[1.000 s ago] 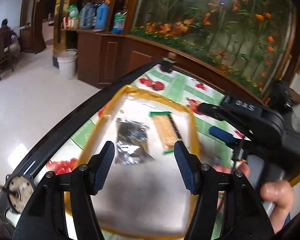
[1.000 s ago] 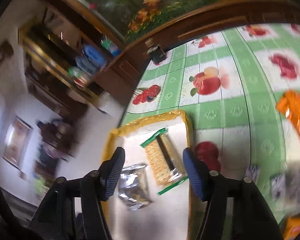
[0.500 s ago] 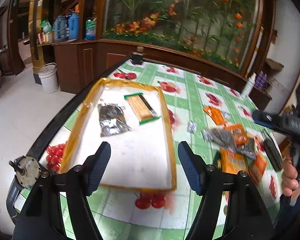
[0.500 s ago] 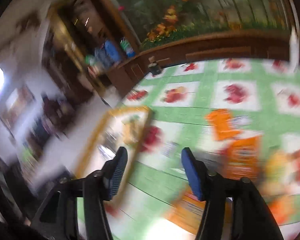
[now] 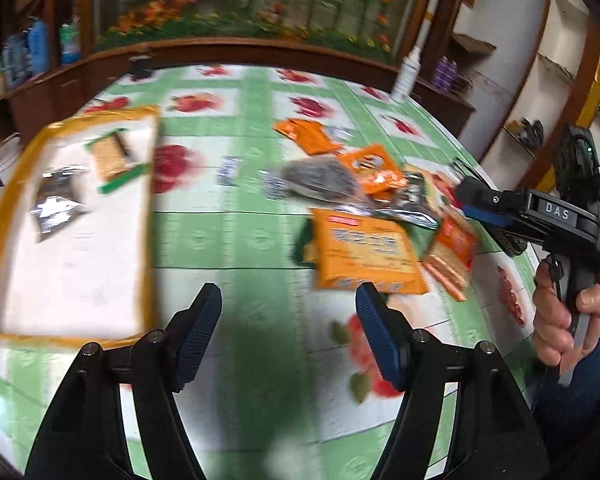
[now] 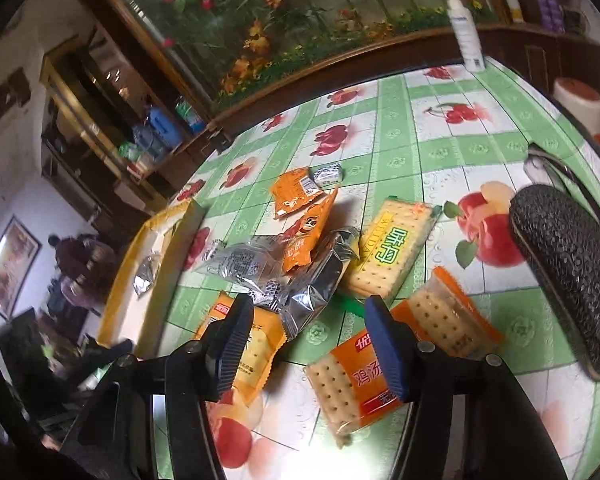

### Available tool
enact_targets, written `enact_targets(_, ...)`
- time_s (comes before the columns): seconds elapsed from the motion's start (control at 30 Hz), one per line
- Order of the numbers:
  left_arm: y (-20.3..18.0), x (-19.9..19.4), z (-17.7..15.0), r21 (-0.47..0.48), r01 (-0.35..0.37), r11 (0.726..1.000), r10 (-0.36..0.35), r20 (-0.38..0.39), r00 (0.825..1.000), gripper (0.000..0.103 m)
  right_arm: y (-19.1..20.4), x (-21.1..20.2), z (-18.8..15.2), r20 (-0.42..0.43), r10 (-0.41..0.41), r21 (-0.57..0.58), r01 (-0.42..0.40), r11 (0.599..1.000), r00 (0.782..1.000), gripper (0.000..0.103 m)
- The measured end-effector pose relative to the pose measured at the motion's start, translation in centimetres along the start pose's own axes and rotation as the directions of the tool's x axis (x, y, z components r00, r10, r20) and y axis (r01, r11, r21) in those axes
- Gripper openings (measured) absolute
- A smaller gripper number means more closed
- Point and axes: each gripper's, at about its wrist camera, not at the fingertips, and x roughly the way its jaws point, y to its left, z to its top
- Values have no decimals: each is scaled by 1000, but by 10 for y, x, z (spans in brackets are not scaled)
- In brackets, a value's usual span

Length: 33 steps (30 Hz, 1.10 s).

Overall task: Organize snacks
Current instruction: 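Move both grippers back from the tray to the snack pile, then grasp the orange cheese biscuit pack with the left gripper while the right grasps the green cracker pack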

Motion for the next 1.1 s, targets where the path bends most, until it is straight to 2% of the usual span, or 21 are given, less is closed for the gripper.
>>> enact_targets(0.13, -23, 23, 28, 36, 22, 999, -21, -19, 1000, 69, -5, -3, 0, 0, 15, 40, -15, 999, 1000, 60)
enact_targets(0.2, -36, 36, 43, 93, 58, 994, -55, -36, 998, 69, -9, -4, 1, 9, 19, 66, -19, 998, 1000, 60)
enact_targets(0.27, -50, 51, 54, 150, 42, 988, -36, -42, 998, 69, -15, -5, 2, 22, 17, 92, -19, 996, 1000, 60)
enact_targets(0.33, -60, 71, 62, 218, 98, 971, -74, -115, 991, 70, -19, -6, 3, 25, 14, 105, -17, 994, 1000, 60)
enact_targets(0.37, -63, 80, 63, 240, 102, 965, -70, -139, 988, 70, -23, -6, 4, 25, 10, 118, -13, 993, 1000, 61)
enact_targets(0.43, -62, 92, 59, 266, 77, 961, -30, -174, 984, 71, -27, -4, 4, 17, 14, 133, -16, 991, 1000, 61)
enact_targets(0.47, -61, 89, 54, 269, 82, 960, -34, -178, 984, 71, -27, -4, 4, 13, 18, 134, -20, 991, 1000, 61)
enact_targets(0.53, -57, 74, 40, 255, 160, 954, -110, -199, 974, 73, -29, -5, 4, 14, 23, 143, -25, 989, 1000, 61)
enact_targets(0.63, -51, 46, 14, 213, 295, 932, -240, -249, 938, 74, -27, -8, 4, 22, 26, 140, -29, 990, 999, 61)
enact_targets(0.7, -52, 29, -3, 225, 333, 916, -272, -264, 926, 74, -26, -8, 4, 21, 29, 137, -31, 990, 999, 61)
enact_targets(0.77, -58, 14, -18, 258, 344, 903, -280, -254, 926, 75, -24, -8, 3, 18, 27, 135, -29, 990, 999, 61)
enact_targets(0.8, -63, 10, -23, 283, 342, 896, -276, -250, 928, 76, -23, -8, 3, 18, 24, 133, -26, 991, 1000, 61)
enact_targets(0.83, -70, 6, -25, 321, 321, 891, -252, -236, 938, 76, -22, -7, 2, 19, 20, 129, -22, 991, 1000, 61)
enact_targets(0.97, -95, 16, -27, 419, 227, 879, -138, -232, 963, 76, -21, -6, 1, 21, 6, 125, -9, 992, 1000, 61)
enact_targets(1.1, -110, 33, -35, 485, 123, 866, -8, -233, 972, 76, -21, -8, 1, 29, -17, 118, 14, 993, 999, 61)
